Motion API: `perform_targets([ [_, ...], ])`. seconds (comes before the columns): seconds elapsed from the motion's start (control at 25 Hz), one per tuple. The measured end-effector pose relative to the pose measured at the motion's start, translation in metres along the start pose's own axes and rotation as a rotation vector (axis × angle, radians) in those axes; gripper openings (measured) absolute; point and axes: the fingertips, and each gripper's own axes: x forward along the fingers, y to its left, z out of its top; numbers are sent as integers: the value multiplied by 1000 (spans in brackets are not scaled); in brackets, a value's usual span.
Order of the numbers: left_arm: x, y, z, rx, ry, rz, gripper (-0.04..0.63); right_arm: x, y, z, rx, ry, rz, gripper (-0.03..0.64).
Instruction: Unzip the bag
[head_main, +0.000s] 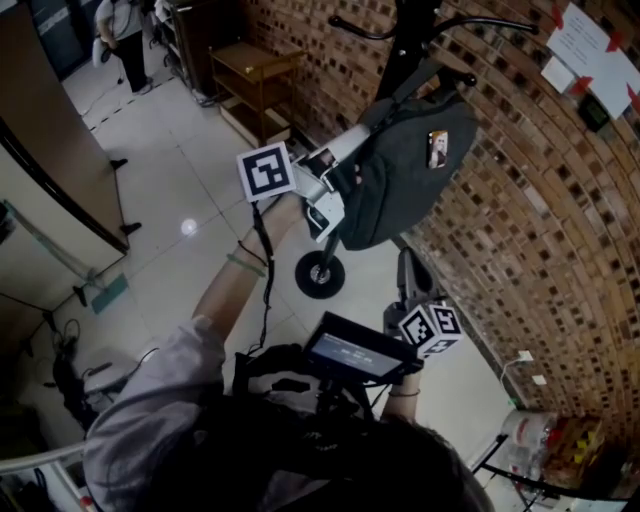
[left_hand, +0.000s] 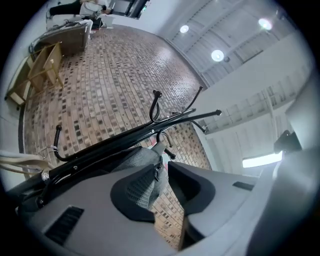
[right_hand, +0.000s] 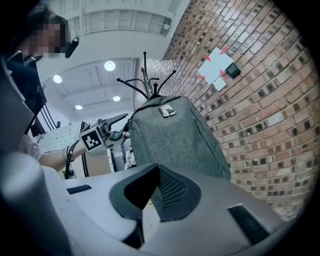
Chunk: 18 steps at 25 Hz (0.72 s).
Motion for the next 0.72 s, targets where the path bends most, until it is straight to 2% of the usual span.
perform_targets([
  [0.16,0,4,-6,56,10,50,83,7,12,36,-28,-52,81,-8],
  [0.4,-1,10,-6,54,-9,80,83,23,37,91,-86,-97,214,-9],
  [0.72,-2,14,-5,102,-15,119,58,50,65,152,-292,-105,311,-6],
])
